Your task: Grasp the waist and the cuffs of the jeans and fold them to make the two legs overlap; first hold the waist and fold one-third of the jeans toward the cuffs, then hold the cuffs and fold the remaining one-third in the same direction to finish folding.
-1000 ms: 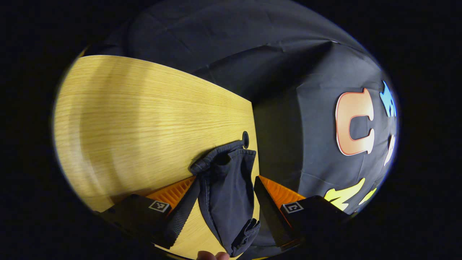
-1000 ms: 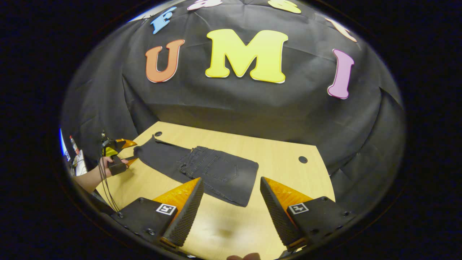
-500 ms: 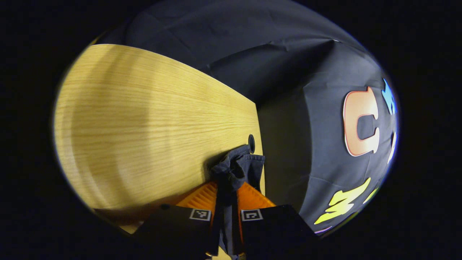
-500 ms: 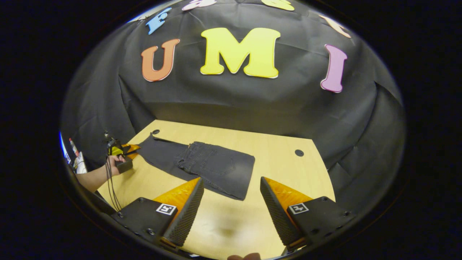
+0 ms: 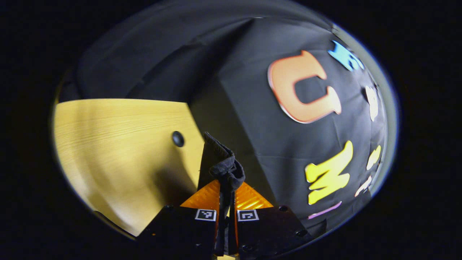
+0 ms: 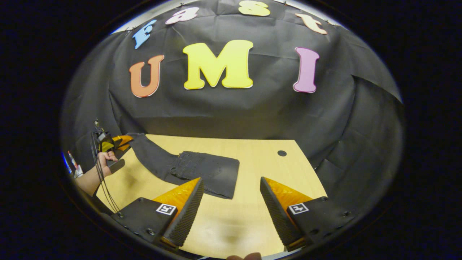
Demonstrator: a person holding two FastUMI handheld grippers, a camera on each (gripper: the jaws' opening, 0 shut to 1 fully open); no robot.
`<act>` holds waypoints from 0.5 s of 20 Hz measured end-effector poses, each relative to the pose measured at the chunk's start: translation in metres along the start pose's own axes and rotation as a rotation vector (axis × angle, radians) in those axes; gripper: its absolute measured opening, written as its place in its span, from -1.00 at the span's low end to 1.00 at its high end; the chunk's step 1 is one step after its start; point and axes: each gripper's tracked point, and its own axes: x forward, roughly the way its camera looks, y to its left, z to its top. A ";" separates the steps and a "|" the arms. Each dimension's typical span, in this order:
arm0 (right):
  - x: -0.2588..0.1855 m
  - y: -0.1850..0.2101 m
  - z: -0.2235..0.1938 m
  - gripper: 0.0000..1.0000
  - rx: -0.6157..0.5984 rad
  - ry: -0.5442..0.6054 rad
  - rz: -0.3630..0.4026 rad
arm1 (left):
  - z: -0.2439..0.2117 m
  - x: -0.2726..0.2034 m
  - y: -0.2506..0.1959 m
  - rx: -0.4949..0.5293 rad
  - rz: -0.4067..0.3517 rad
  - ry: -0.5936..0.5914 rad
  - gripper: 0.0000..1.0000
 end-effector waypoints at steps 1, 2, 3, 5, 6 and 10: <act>-0.008 -0.007 -0.002 0.94 0.012 -0.008 -0.010 | -0.010 0.000 -0.020 0.037 -0.022 0.007 -0.86; -0.015 -0.014 -0.003 0.89 0.021 -0.017 -0.021 | -0.023 0.001 -0.041 0.087 -0.044 0.016 -0.86; -0.022 -0.022 -0.007 0.89 0.032 -0.023 -0.037 | -0.042 0.004 -0.064 0.151 -0.065 0.034 -0.85; -0.035 -0.040 -0.014 0.87 0.060 -0.030 -0.070 | -0.085 0.002 -0.098 0.255 -0.110 0.075 -0.86; -0.042 -0.049 -0.017 0.94 0.075 -0.032 -0.089 | -0.111 0.003 -0.111 0.295 -0.130 0.109 -0.86; -0.066 -0.087 -0.037 0.89 0.119 -0.020 -0.171 | -0.223 0.024 -0.111 0.492 -0.133 0.249 -0.85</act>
